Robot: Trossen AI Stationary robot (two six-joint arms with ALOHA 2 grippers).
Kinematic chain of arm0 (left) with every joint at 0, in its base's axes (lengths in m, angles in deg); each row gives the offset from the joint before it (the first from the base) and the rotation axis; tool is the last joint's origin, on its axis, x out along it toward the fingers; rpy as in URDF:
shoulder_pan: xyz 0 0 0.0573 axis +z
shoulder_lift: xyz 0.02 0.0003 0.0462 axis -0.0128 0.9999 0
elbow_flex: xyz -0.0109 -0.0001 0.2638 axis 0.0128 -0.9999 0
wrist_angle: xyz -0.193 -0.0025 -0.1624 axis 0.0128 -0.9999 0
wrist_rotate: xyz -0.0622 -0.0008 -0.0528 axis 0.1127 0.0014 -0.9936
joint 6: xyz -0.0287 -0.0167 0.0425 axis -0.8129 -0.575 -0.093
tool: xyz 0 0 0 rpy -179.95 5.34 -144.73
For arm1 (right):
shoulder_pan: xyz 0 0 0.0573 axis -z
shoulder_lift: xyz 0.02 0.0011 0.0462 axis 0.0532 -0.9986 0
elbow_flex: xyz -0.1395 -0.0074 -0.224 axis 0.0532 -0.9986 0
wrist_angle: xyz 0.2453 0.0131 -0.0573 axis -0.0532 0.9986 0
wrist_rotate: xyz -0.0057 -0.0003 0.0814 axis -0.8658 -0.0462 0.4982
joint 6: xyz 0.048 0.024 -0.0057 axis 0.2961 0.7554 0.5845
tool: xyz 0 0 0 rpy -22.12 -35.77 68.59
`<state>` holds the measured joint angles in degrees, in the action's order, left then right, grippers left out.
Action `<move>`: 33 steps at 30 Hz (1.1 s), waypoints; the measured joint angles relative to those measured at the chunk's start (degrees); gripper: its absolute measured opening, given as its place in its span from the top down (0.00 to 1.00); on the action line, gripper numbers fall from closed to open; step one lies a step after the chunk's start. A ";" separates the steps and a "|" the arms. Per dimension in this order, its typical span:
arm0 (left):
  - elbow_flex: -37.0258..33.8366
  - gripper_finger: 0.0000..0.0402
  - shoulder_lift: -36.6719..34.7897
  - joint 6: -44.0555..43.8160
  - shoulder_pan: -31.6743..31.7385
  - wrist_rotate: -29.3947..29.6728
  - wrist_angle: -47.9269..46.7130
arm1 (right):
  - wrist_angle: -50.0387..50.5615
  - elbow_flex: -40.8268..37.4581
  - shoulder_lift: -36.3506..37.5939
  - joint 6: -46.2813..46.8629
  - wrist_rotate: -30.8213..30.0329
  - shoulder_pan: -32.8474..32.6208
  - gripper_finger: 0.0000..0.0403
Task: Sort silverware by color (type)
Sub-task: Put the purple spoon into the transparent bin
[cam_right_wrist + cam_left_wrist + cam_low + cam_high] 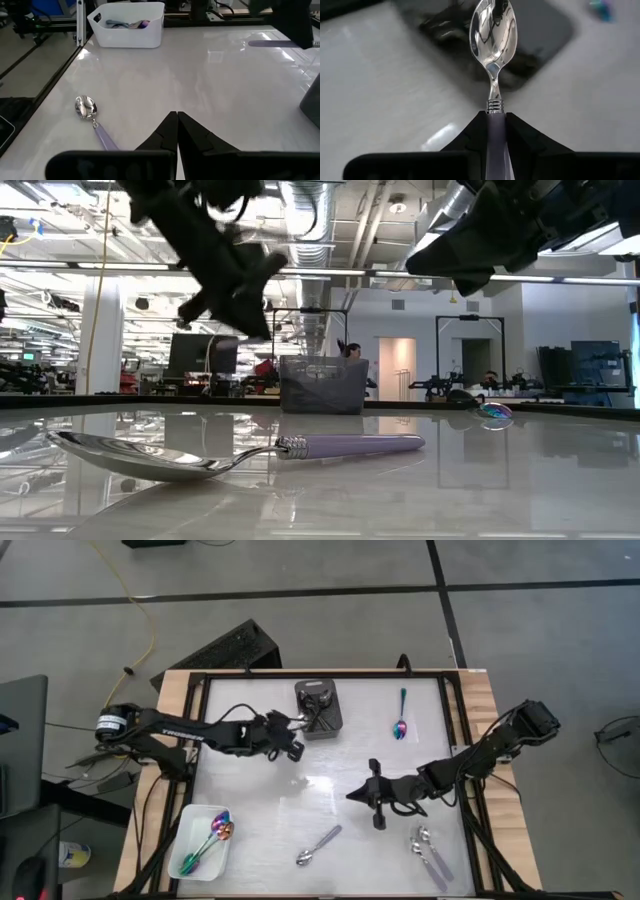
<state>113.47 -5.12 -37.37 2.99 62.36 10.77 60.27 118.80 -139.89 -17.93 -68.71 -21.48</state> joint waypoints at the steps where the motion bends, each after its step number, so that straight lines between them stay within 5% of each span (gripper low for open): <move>1: 0.82 0.91 0.00 0.87 -1.09 0.68 0.02 | -0.16 0.00 0.00 -0.14 0.00 0.12 0.92; 11: 2.59 0.92 -6.77 15.90 -13.06 14.64 7.09 | -2.66 0.00 0.00 -0.14 0.26 2.62 0.92; 23: -9.14 0.92 -8.86 27.91 -19.44 -14.01 50.46 | -12.10 0.00 0.00 -5.30 6.63 6.74 0.87; 28: -9.35 0.92 -2.53 28.31 -19.44 -22.80 65.28 | -17.83 0.03 0.00 -6.61 11.02 9.13 0.73; 33: -8.43 0.92 4.71 29.93 -19.00 -24.67 77.98 | -18.57 2.17 0.02 -7.16 14.96 11.04 0.48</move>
<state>105.04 -0.41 -7.45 -16.01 37.69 88.75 41.70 120.97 -139.87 -25.09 -53.75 -10.44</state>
